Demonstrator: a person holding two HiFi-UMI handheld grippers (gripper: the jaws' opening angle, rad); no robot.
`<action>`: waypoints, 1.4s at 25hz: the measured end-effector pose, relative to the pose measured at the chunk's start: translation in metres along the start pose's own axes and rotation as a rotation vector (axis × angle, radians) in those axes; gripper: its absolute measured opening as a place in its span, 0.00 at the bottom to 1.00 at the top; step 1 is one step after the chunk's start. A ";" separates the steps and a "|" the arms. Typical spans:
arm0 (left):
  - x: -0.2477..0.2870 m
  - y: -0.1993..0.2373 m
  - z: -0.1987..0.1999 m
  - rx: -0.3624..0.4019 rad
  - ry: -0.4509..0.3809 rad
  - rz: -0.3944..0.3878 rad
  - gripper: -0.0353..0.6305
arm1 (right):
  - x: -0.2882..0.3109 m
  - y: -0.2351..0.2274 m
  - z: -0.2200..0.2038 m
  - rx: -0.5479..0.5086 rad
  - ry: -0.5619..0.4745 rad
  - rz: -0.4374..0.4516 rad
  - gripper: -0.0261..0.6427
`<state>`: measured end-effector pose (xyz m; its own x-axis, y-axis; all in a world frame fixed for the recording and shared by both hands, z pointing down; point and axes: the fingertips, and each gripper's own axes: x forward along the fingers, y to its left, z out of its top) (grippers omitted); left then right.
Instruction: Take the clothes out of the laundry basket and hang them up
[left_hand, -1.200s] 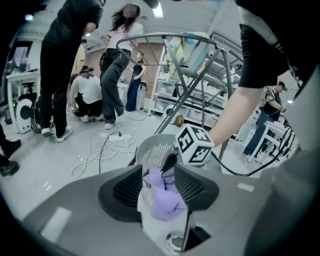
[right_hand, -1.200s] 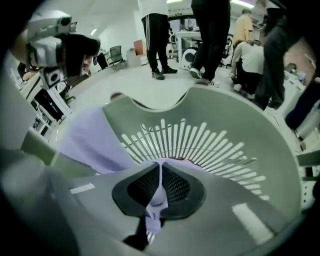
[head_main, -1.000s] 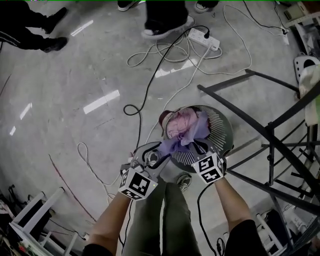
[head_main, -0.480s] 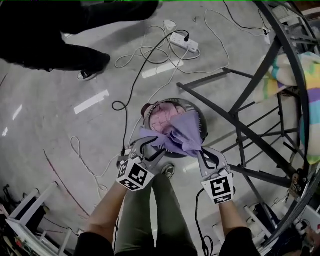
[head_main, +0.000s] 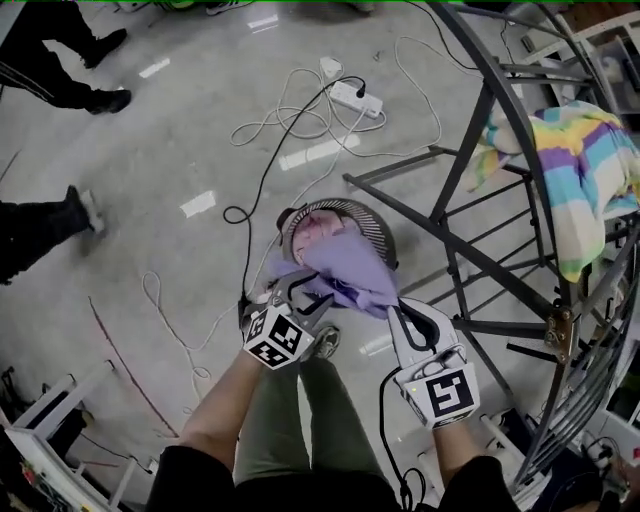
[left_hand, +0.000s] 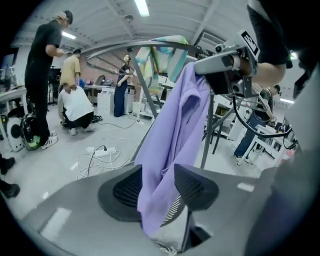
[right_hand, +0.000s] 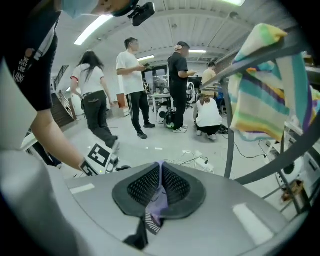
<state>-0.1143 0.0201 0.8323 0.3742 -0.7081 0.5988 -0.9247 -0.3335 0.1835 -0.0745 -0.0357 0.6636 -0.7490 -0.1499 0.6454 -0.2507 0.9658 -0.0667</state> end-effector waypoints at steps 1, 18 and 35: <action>-0.001 -0.002 0.001 -0.016 -0.009 -0.004 0.31 | -0.005 0.001 0.006 -0.008 -0.011 0.000 0.07; 0.003 -0.073 0.002 -0.227 -0.130 -0.013 0.31 | -0.061 0.023 0.043 -0.042 -0.095 0.021 0.07; -0.022 -0.046 0.020 -0.223 -0.219 0.174 0.26 | -0.106 0.022 0.053 -0.069 -0.132 0.015 0.07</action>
<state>-0.0782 0.0386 0.7948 0.1935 -0.8670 0.4593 -0.9595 -0.0694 0.2732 -0.0327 -0.0098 0.5531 -0.8273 -0.1578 0.5391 -0.1998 0.9796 -0.0199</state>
